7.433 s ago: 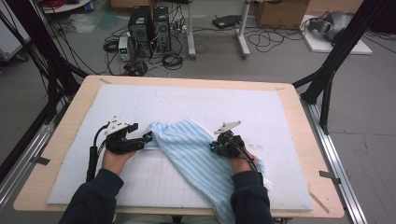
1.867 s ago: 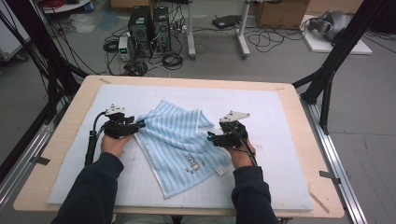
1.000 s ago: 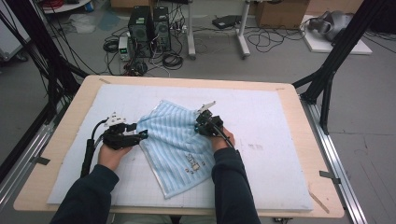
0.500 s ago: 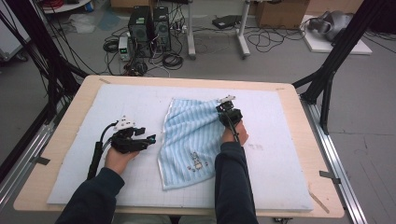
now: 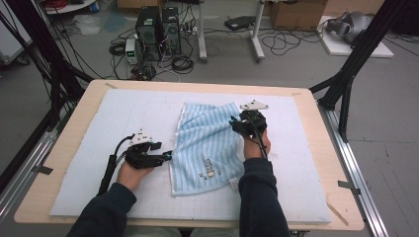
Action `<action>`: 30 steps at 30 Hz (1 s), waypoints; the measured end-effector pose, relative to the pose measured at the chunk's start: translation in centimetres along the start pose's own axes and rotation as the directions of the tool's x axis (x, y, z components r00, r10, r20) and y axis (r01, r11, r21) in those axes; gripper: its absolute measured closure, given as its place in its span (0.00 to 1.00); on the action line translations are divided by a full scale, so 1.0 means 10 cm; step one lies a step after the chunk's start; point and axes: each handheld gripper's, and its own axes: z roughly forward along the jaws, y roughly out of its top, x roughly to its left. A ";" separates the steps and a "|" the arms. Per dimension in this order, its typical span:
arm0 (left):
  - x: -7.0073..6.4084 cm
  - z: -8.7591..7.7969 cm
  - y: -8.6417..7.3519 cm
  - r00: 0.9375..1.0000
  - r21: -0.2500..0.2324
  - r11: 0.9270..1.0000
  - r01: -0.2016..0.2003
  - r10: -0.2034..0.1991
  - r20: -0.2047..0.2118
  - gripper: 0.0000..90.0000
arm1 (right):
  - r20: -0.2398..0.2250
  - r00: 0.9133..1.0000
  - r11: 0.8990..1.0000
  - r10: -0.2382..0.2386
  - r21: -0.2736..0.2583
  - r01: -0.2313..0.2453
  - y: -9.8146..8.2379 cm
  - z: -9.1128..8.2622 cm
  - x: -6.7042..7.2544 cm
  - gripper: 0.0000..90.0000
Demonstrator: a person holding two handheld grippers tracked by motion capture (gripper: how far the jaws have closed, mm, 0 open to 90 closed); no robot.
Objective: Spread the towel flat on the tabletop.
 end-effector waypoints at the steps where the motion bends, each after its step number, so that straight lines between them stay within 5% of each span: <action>1: -0.01 -0.02 0.00 1.000 -0.001 1.000 0.000 0.000 0.001 0.44 | -0.019 1.000 1.000 -0.013 -0.008 0.013 -0.03 -0.08 0.01 0.47; 4: -0.08 -0.11 -0.02 1.000 -0.028 0.999 0.016 -0.015 0.006 0.44 | -0.074 0.997 1.000 -0.015 -0.010 0.014 -0.18 -0.32 0.03 0.44; 11: -0.37 -0.29 -0.17 1.000 -0.039 0.999 0.021 -0.020 0.015 0.47 | -0.094 0.996 1.000 -0.008 0.021 0.010 -0.68 -0.77 0.03 0.46; 16: -0.60 -0.29 -0.26 1.000 0.000 1.000 0.014 -0.014 0.023 0.49 | -0.111 0.994 0.999 -0.003 0.036 0.007 -0.97 -0.95 0.09 0.47; 23: -0.86 -0.14 -0.28 1.000 0.084 0.996 -0.025 0.024 0.019 0.53 | -0.130 0.991 0.999 -0.026 0.038 0.031 -1.14 -1.09 0.16 0.47; 27: -0.94 -0.11 -0.31 0.997 0.097 0.993 -0.073 0.077 -0.030 0.61 | -0.141 0.990 0.999 -0.022 0.036 0.027 -1.20 -1.13 0.15 0.47; 30: -0.92 -0.13 -0.32 0.994 0.096 0.991 -0.094 0.098 -0.038 0.87 | -0.144 0.990 0.999 -0.011 0.037 0.016 -1.24 -1.13 0.14 0.46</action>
